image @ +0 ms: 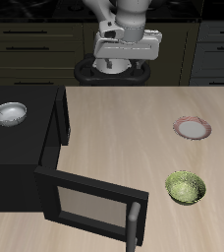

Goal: Place the green bowl on the plate

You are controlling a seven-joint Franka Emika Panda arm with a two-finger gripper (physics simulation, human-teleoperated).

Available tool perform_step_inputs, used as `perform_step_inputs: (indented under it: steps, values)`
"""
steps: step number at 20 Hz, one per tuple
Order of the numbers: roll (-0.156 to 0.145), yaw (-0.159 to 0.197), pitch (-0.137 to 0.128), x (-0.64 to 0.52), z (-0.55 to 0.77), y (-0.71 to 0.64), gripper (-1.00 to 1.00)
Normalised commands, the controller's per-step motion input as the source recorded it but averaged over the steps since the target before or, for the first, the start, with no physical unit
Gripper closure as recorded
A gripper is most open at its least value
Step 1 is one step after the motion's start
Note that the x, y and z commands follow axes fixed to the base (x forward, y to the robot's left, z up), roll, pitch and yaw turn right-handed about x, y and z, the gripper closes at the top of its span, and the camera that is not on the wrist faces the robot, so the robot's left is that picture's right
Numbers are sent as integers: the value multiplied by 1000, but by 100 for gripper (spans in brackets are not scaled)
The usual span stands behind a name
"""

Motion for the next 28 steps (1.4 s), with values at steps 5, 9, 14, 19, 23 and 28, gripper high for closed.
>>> perform_step_inputs:
  steps: [5,9,14,19,23,28]
  values:
    - [11,-1,-7,276,22,180,-100]
    - [14,-9,-3,286,72,107,-100]
    - [-14,-24,-14,473,166,88,-100]
    - [4,-6,10,241,41,99,-100]
    - [-1,14,-8,244,23,108,-100]
    - [7,0,3,237,16,120,-100]
